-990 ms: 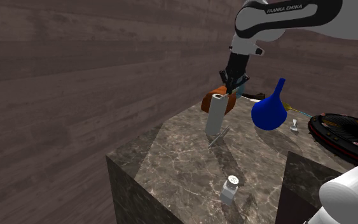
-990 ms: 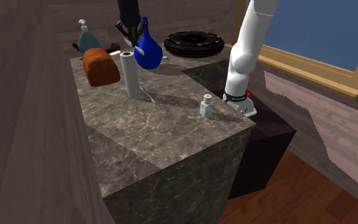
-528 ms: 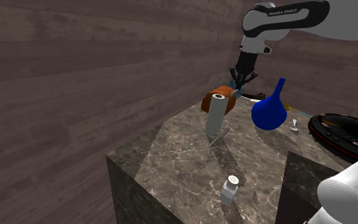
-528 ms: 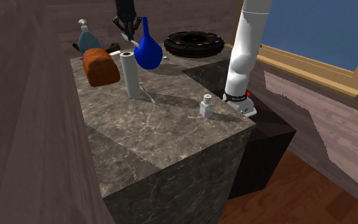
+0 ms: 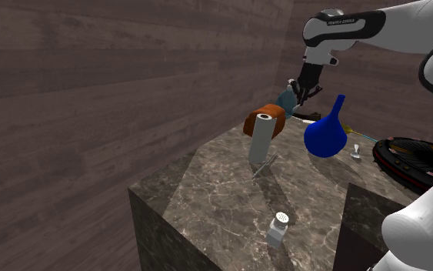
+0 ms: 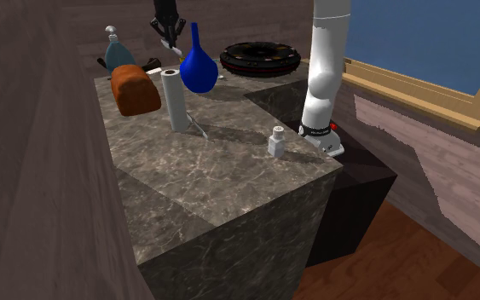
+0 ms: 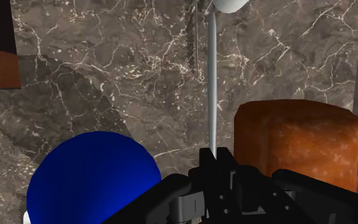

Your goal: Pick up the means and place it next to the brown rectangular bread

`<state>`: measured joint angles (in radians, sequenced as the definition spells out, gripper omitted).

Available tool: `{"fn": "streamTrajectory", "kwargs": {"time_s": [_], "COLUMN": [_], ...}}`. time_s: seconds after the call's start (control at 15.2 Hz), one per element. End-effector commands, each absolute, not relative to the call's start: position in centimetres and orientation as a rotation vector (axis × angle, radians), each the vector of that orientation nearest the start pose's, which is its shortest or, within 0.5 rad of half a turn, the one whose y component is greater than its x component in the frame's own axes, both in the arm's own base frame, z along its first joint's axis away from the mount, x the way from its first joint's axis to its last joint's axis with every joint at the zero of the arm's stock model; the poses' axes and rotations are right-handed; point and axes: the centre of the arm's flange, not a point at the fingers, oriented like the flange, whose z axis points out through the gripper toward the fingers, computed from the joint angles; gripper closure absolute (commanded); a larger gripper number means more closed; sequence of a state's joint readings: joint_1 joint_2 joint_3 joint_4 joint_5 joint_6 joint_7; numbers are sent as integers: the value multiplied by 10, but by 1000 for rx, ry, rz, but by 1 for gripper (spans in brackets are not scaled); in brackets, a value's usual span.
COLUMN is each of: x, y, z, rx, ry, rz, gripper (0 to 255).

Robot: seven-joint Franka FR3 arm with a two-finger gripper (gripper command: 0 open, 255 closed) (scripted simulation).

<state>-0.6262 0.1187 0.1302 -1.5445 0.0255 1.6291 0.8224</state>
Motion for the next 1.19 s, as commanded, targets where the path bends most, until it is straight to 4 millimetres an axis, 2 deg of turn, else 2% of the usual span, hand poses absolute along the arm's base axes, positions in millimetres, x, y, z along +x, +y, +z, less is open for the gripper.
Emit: {"fn": "streamTrajectory", "kwargs": {"time_s": [0.0, 0.73, 1.12], "x": [523, 533, 533], "y": [-309, -455, -455], "z": [577, 577, 545], "rx": [-2455, -2455, -2455], "ry": [1904, 1904, 1904], "rz": [61, 61, 61], "gripper": [255, 255, 255]}}
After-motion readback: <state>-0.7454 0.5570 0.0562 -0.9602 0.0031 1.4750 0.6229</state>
